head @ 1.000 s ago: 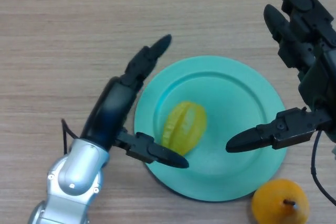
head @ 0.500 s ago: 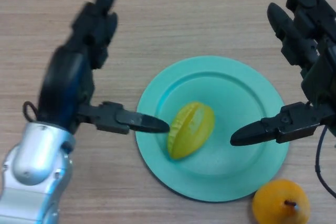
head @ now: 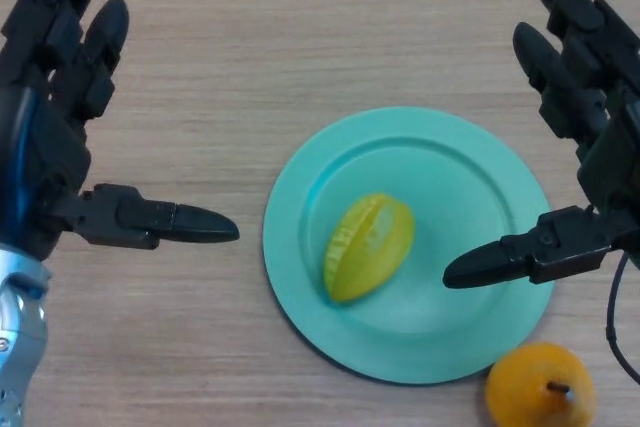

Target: Pick up the yellow starfruit and place it on the plate

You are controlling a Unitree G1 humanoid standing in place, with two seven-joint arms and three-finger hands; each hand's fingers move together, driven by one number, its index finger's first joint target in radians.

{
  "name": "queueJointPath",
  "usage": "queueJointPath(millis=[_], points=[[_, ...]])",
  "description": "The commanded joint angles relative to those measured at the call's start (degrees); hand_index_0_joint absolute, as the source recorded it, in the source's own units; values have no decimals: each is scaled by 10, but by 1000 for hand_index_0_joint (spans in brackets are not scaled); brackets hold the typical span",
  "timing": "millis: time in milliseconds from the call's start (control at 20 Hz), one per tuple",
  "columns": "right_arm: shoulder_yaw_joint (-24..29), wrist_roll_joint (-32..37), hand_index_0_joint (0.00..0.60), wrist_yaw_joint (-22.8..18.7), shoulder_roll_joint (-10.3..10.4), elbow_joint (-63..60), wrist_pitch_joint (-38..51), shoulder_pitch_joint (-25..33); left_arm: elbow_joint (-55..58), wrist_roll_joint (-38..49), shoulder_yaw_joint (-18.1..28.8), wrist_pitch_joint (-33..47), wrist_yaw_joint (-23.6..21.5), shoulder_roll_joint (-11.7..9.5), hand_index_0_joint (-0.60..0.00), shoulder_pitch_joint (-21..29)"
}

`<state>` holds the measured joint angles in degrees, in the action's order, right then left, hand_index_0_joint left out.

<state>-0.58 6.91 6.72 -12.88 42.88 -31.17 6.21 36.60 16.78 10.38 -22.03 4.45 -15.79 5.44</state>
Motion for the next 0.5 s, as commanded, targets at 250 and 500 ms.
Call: queueJointPath(millis=[250, 500], points=[[43, 13, 0, 49, -21, 28, 79, 10, 14, -37, 13, 135, 21, -17, 0, 8], [47, 19, 0, 57, -24, -18, 105, 25, -41, -84, -2, 184, 16, -19, 0, 39]])
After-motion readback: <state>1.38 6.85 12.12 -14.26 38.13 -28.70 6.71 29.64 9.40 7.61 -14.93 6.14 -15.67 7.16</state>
